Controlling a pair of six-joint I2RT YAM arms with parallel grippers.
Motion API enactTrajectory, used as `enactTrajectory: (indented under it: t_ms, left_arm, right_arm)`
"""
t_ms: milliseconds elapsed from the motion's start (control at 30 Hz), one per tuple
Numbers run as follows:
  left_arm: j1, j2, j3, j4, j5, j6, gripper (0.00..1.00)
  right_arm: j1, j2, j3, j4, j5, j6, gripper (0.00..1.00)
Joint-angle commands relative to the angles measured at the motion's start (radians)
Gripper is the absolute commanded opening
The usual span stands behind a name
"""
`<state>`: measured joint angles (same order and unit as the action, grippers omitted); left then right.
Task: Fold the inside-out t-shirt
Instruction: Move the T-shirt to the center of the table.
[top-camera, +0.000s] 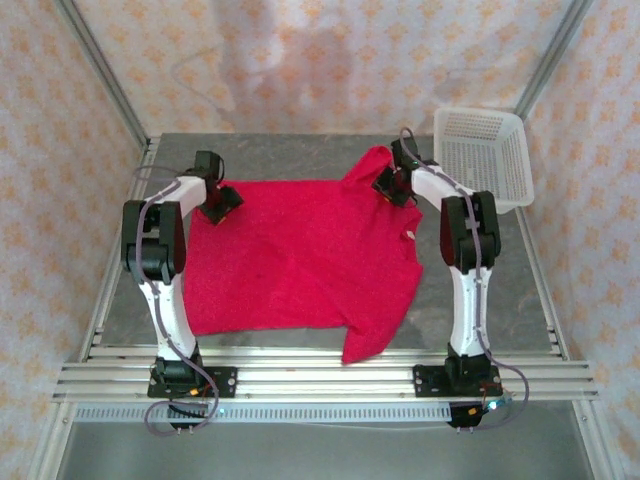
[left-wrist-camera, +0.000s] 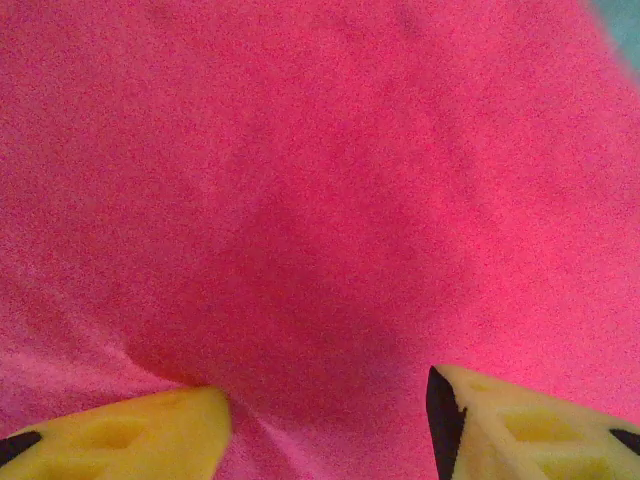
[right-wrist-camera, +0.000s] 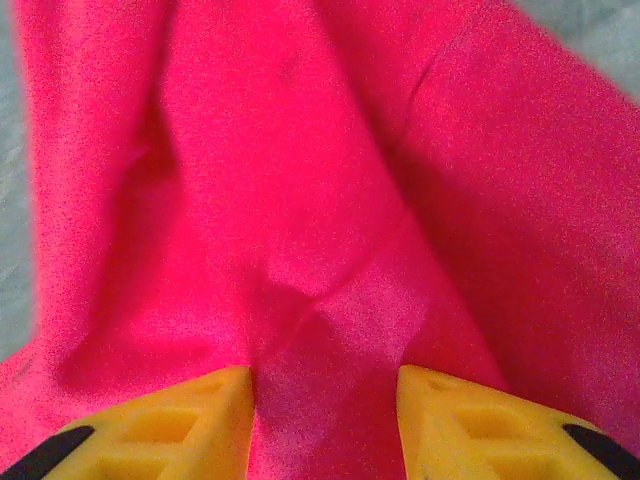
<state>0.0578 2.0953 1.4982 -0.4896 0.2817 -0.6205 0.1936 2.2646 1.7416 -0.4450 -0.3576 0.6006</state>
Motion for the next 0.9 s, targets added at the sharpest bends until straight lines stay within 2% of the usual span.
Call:
enactTrajectory:
  t_ms: [0,100,300,367,500,600,733,867]
  left_arm:
    - [0.014,0.140,0.091,-0.066,0.010,-0.037,0.59]
    - [0.014,0.222,0.203,-0.090,0.001,-0.053,0.59]
    - [0.015,0.381,0.486,-0.187,0.000,-0.039,0.59]
    - [0.014,0.371,0.514,-0.187,0.013,-0.022,0.61]
    - [0.014,0.239,0.482,-0.193,-0.004,0.006,0.64]
    - [0.009,0.081,0.388,-0.199,-0.042,0.025,0.65]
    - [-0.024,-0.170,0.147,-0.176,-0.094,0.050,0.65]
    - [-0.044,-0.395,-0.182,-0.075,-0.024,0.013,0.65]
  right_arm:
    - [-0.023,0.108,0.129,-0.053,0.091,0.025,0.37]
    - [-0.043,0.228,0.313,-0.141,0.110,0.035,0.34]
    - [-0.067,0.523,0.916,-0.386,0.142,-0.021,0.35]
    - [-0.069,0.543,0.994,-0.380,0.110,-0.032,0.35]
    - [-0.069,0.421,0.912,-0.322,0.047,-0.064,0.42]
    - [-0.051,0.282,0.793,-0.337,0.006,-0.090,0.46]
    - [0.011,0.030,0.476,-0.296,0.018,-0.147,0.48]
    - [0.064,-0.219,0.053,-0.176,0.026,-0.120,0.49]
